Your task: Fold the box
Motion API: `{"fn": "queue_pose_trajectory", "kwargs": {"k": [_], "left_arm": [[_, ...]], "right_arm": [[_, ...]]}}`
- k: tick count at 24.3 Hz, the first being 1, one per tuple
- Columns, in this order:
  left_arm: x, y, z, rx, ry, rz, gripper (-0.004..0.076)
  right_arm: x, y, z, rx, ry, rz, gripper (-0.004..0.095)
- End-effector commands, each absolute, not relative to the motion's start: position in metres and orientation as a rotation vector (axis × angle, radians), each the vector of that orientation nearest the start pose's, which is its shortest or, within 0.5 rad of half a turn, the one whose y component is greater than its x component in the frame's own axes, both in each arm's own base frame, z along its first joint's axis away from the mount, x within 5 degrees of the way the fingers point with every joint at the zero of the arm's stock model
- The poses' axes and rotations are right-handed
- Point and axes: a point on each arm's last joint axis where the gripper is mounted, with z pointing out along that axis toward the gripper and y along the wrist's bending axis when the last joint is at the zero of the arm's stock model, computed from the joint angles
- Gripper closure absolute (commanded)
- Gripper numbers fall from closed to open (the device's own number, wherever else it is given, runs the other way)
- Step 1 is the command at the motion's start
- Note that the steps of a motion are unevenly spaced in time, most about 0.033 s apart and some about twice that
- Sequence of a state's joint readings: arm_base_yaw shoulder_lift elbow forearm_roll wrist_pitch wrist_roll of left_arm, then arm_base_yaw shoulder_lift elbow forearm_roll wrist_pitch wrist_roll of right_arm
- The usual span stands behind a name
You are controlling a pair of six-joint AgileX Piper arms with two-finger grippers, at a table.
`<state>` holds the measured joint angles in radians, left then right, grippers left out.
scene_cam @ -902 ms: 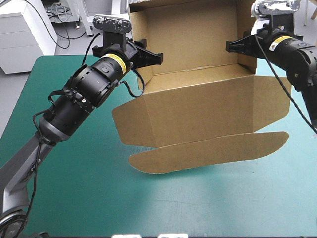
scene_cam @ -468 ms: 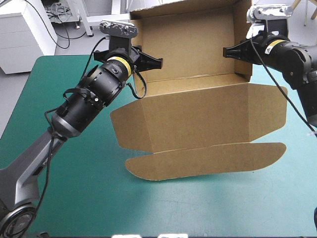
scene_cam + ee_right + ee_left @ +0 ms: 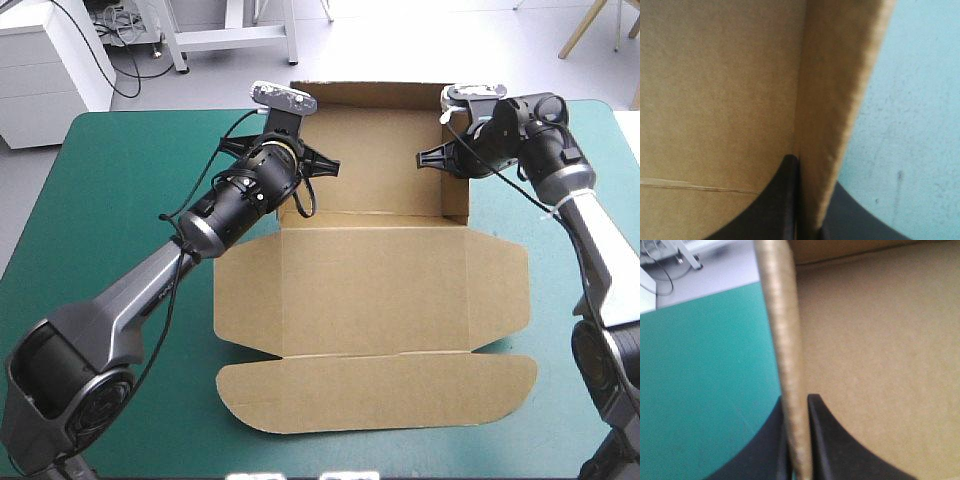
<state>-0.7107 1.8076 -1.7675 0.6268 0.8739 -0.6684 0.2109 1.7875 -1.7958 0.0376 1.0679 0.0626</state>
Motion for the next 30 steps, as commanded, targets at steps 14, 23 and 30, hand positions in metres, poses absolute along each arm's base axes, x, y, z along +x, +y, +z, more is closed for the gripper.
{"fn": "queue_pose_trajectory", "kwargs": {"k": [14, 23, 30], "left_arm": [[0.373, -0.221, 0.323, 0.373, 2.466, -0.142, 0.0643], [0.377, -0.217, 0.315, 0.388, 2.497, -0.103, 0.0193], [0.373, -0.214, 0.330, 0.381, 2.445, -0.126, 0.0129]], "right_arm": [[0.406, 0.100, 0.347, -0.220, 2.510, 0.214, 0.0912], [0.409, 0.101, 0.338, -0.257, 2.540, 0.202, 0.0602], [0.407, 0.098, 0.337, -0.301, 2.561, 0.149, 0.0044]]}}
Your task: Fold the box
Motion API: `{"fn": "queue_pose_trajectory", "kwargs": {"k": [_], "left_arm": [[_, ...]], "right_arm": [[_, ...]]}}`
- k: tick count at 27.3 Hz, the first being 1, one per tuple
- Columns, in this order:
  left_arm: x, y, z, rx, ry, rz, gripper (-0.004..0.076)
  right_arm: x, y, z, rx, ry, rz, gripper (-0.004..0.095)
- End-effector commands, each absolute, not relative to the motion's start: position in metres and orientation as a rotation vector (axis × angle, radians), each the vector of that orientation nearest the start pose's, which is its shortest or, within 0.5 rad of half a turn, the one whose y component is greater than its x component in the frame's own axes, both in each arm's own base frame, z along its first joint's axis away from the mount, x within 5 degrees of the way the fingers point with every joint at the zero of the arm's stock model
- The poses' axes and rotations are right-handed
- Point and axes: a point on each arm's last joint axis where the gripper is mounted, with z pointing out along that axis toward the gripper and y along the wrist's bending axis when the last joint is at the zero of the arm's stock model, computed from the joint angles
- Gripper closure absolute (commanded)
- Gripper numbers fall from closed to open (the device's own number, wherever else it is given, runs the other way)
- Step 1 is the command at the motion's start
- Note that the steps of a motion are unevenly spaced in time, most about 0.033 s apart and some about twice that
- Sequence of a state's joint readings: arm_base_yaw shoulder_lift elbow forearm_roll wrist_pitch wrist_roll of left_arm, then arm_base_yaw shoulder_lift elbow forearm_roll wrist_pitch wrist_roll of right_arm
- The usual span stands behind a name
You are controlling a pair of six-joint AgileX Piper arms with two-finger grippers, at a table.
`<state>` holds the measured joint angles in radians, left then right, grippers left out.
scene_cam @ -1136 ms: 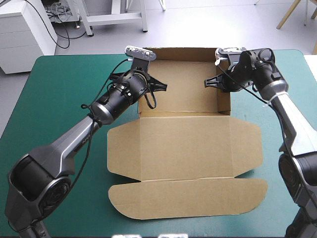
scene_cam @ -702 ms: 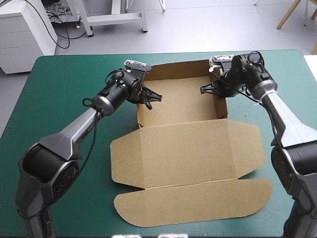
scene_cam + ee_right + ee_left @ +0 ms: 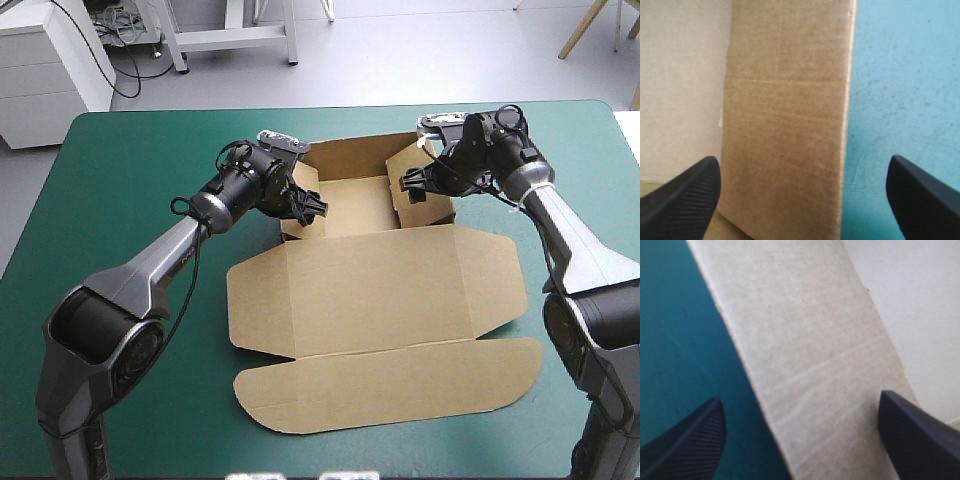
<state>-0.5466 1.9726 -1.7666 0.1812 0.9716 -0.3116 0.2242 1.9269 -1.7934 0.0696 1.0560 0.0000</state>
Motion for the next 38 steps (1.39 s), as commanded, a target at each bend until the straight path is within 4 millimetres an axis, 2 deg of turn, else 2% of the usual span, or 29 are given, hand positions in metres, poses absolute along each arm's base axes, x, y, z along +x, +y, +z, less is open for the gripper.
{"fn": "queue_pose_trajectory", "kwargs": {"k": [1, 4, 8, 10, 13, 19, 21, 22, 25, 30, 38], "left_arm": [[0.371, -0.214, 0.338, 0.376, 2.407, -0.146, 0.0129], [0.356, -0.203, 0.385, 0.367, 2.234, -0.190, 0.0129], [0.333, -0.184, 0.421, 0.364, 2.165, -0.152, 0.0148], [0.319, -0.174, 0.434, 0.407, 2.164, -0.100, 0.0185], [0.292, -0.156, 0.448, 0.466, 2.239, -0.038, 0.0316], [0.249, -0.146, 0.460, 0.635, 2.265, -0.150, 0.0627], [0.236, -0.142, 0.460, 0.647, 2.261, -0.163, 0.0727], [0.231, -0.141, 0.457, 0.655, 2.268, -0.162, 0.0733], [0.214, -0.132, 0.446, 0.672, 2.293, -0.168, 0.0734], [0.184, -0.113, 0.415, 0.684, 2.348, -0.157, 0.0734], [0.144, -0.088, 0.351, 0.675, 2.451, -0.162, 0.0734]], "right_arm": [[0.406, 0.098, 0.338, -0.317, 2.562, 0.143, 0.0044], [0.397, 0.096, 0.357, -0.323, 2.505, 0.144, 0.0044], [0.386, 0.092, 0.378, -0.335, 2.440, 0.130, 0.0044], [0.379, 0.090, 0.390, -0.335, 2.405, 0.120, 0.0044], [0.370, 0.087, 0.408, -0.326, 2.332, 0.120, 0.0044], [0.371, 0.087, 0.409, -0.321, 2.318, 0.125, 0.0044], [0.371, 0.087, 0.409, -0.319, 2.319, 0.126, 0.0044], [0.371, 0.087, 0.409, -0.316, 2.319, 0.127, 0.0044], [0.371, 0.087, 0.409, -0.316, 2.318, 0.127, 0.0044], [0.377, 0.088, 0.402, -0.319, 2.328, 0.125, 0.0044], [0.397, 0.087, 0.381, -0.305, 2.347, 0.118, 0.0044]]}}
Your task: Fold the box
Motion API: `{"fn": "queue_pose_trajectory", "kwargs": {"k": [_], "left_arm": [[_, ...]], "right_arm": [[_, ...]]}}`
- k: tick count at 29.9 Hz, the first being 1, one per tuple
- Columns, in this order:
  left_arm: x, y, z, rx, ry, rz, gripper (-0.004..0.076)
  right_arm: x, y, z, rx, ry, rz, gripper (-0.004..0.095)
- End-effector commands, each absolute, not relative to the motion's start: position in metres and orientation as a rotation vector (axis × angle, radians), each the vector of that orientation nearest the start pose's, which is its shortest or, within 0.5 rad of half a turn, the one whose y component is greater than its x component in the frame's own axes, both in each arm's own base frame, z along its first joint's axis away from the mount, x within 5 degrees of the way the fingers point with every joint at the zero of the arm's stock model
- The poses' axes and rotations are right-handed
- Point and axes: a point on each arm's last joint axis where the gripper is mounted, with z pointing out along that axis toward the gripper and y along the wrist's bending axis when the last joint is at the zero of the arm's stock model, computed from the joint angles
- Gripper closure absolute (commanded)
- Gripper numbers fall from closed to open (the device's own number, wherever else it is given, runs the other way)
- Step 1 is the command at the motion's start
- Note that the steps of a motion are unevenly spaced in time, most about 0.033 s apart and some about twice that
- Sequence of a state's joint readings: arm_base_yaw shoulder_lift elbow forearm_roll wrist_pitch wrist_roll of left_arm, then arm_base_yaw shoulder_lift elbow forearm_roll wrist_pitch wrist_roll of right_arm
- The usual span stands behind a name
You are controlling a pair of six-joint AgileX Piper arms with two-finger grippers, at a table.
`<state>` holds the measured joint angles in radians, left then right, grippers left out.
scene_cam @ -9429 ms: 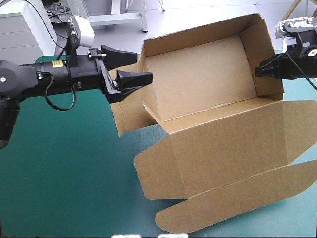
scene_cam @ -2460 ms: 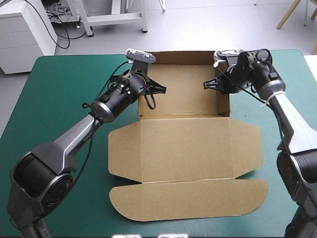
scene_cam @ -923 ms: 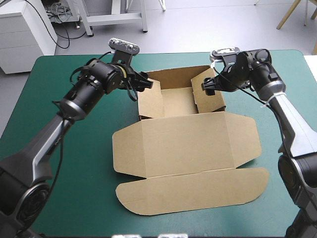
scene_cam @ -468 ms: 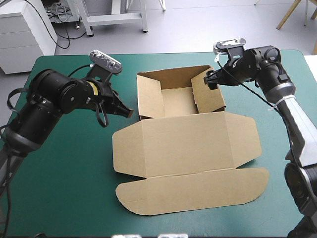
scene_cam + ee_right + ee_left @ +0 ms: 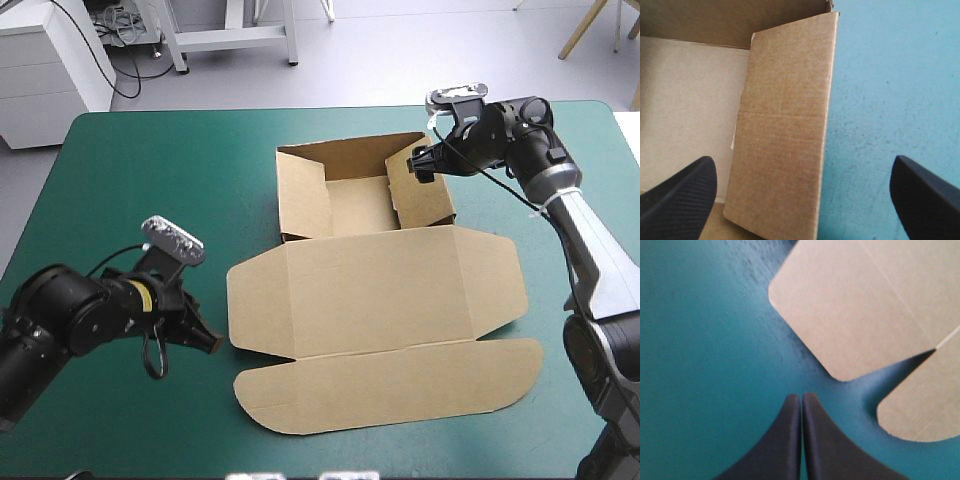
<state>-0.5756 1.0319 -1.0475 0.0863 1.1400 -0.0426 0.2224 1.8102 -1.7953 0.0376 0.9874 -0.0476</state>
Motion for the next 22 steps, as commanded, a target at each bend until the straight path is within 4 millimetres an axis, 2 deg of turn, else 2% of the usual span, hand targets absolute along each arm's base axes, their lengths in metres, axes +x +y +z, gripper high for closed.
{"fn": "queue_pose_trajectory", "kwargs": {"k": [1, 7, 15, 18, 22], "left_arm": [[0.140, -0.085, 0.347, 0.666, 2.453, -0.165, 0.0734], [0.121, -0.073, 0.323, 0.637, 2.448, -0.181, 0.0734], [0.114, -0.070, 0.314, 0.624, 2.477, -0.192, 0.0734], [0.115, -0.070, 0.315, 0.623, 2.469, -0.189, 0.0734], [0.115, -0.069, 0.315, 0.625, 2.466, -0.179, 0.0734]], "right_arm": [[0.400, 0.085, 0.378, -0.306, 2.350, 0.110, 0.0044], [0.415, 0.083, 0.350, -0.328, 2.425, 0.091, 0.0044], [0.432, 0.090, 0.314, -0.338, 2.503, 0.135, 0.0056], [0.436, 0.091, 0.306, -0.335, 2.520, 0.146, 0.0155], [0.437, 0.091, 0.302, -0.336, 2.532, 0.146, 0.0461]]}}
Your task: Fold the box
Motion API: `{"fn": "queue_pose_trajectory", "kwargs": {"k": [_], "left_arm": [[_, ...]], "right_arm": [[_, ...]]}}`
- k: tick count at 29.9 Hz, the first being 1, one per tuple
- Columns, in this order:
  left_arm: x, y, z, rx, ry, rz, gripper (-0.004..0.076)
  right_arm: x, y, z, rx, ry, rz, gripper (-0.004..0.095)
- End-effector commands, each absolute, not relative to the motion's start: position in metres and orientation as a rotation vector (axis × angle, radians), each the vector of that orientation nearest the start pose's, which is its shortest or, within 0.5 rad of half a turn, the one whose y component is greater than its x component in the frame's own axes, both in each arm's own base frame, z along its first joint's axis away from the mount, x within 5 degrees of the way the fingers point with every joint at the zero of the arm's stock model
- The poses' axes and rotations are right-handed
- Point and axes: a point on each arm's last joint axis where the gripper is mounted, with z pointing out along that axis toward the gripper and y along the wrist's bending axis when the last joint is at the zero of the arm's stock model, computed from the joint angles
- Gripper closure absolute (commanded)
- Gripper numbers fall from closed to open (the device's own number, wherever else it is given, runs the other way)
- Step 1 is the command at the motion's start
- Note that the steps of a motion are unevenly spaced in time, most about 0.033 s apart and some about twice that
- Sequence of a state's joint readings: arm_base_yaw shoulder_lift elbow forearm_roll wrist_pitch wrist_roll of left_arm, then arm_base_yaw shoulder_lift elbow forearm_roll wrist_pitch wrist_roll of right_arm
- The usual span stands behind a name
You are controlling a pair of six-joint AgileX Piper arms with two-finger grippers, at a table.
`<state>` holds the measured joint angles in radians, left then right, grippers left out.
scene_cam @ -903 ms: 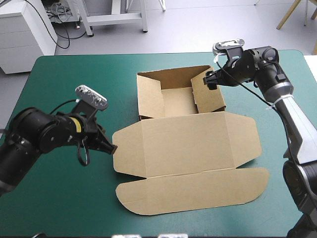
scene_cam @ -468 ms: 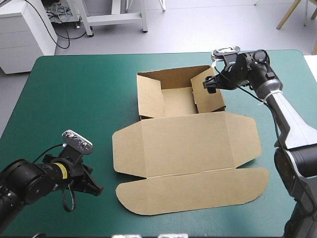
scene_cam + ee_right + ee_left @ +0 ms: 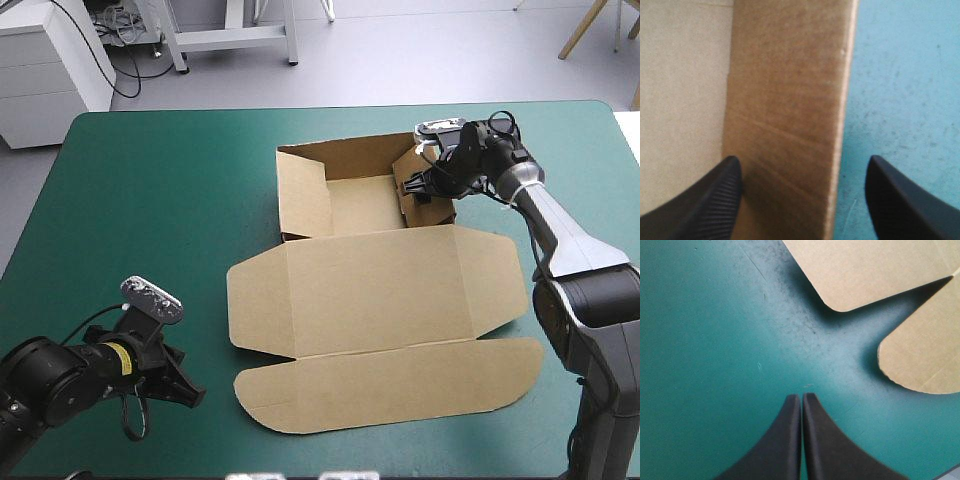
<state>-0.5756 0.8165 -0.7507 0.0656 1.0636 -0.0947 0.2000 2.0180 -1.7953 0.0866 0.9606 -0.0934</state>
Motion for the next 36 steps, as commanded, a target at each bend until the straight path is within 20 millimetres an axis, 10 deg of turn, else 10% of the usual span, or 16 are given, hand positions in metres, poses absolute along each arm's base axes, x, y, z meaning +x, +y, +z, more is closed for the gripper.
{"fn": "queue_pose_trajectory", "kwargs": {"k": [1, 5, 11, 25, 36], "left_arm": [[0.115, -0.069, 0.315, 0.625, 2.466, -0.179, 0.0734], [0.115, -0.069, 0.315, 0.626, 2.469, -0.178, 0.0734], [0.113, -0.068, 0.313, 0.631, 2.496, -0.166, 0.0734], [0.116, -0.066, 0.314, 0.640, 2.463, -0.121, 0.0734], [0.118, -0.064, 0.315, 0.647, 2.442, -0.085, 0.0734]], "right_arm": [[0.437, 0.091, 0.302, -0.336, 2.532, 0.146, 0.0537], [0.438, 0.091, 0.303, -0.336, 2.514, 0.136, 0.0920], [0.447, 0.066, 0.311, -0.247, 2.469, 0.095, 0.0927], [0.426, -0.137, 0.329, 0.231, 2.436, -0.144, 0.0927], [0.399, -0.221, 0.312, 0.498, 2.429, -0.208, 0.0801]]}}
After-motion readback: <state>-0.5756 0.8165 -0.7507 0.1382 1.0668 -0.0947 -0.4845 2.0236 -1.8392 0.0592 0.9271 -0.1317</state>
